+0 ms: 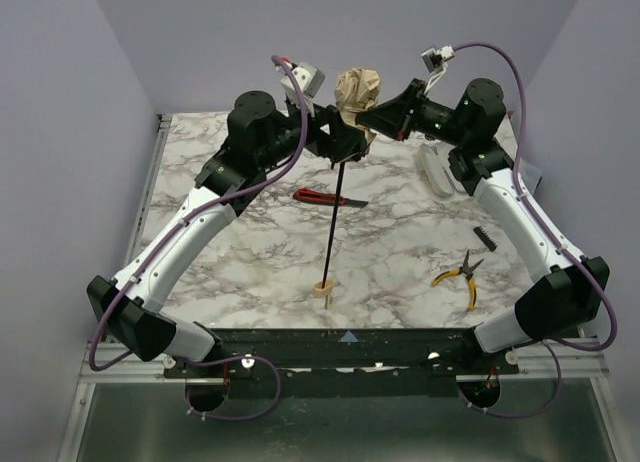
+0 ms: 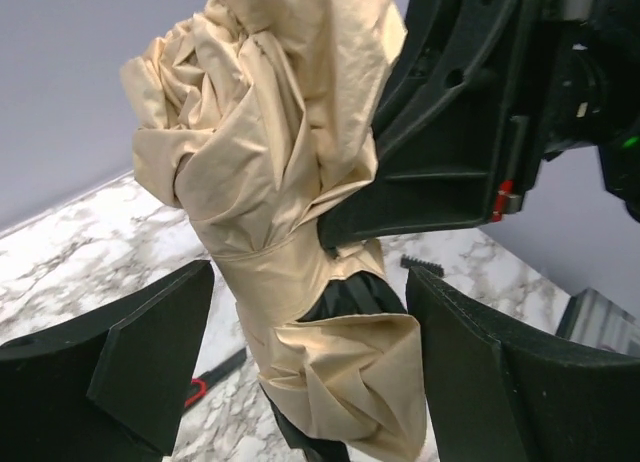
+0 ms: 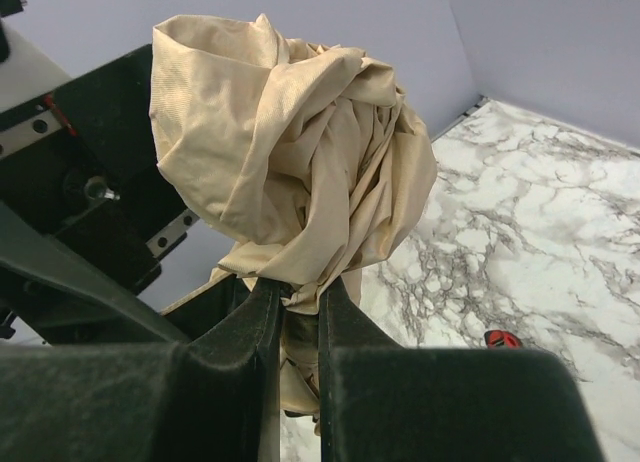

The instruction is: Open the umbrella

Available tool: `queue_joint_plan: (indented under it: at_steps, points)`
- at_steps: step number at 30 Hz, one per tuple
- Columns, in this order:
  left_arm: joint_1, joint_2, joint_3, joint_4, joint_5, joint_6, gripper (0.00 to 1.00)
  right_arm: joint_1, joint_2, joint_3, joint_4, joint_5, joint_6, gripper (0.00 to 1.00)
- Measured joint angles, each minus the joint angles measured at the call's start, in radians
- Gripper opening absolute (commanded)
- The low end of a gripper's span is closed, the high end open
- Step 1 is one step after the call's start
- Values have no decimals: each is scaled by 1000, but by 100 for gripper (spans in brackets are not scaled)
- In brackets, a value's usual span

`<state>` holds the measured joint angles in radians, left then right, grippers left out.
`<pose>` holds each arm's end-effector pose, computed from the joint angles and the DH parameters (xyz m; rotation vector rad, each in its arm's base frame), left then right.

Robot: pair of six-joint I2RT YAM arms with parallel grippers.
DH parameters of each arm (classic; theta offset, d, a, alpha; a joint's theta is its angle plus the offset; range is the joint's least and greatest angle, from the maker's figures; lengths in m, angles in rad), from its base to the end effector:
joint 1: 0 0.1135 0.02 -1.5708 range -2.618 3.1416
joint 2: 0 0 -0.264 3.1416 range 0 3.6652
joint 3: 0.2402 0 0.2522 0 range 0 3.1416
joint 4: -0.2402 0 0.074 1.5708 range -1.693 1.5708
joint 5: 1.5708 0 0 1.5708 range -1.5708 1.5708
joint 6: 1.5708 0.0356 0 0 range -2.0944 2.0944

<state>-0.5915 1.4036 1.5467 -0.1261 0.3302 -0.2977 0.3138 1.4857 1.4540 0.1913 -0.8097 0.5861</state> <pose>0.2572 -0.1867 0.4700 0.5065 1.5554 -0.9481 0.3170 0.1300 0.4444 -0.5185 1.5141 1.2816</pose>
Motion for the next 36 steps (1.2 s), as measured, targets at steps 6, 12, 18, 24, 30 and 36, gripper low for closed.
queue_joint_plan:
  at_steps: [6,12,18,24,30,36]
  points:
    - [-26,26,0,-46,-99,28,59,2,-3,-8,44,-8,57,1]
    - [-20,18,-24,-8,-66,4,0,0,-3,-9,78,-32,111,38]
    - [34,-14,-111,60,11,-73,0,-6,-11,-10,84,-46,145,76]
    - [55,-19,-149,81,9,-112,0,-41,-55,-27,54,-24,138,61]
    - [53,-32,-153,86,-64,-91,0,-48,-85,-31,-2,38,116,47]
    - [28,-37,-152,87,-187,-18,0,-9,-83,-30,-42,79,111,45]
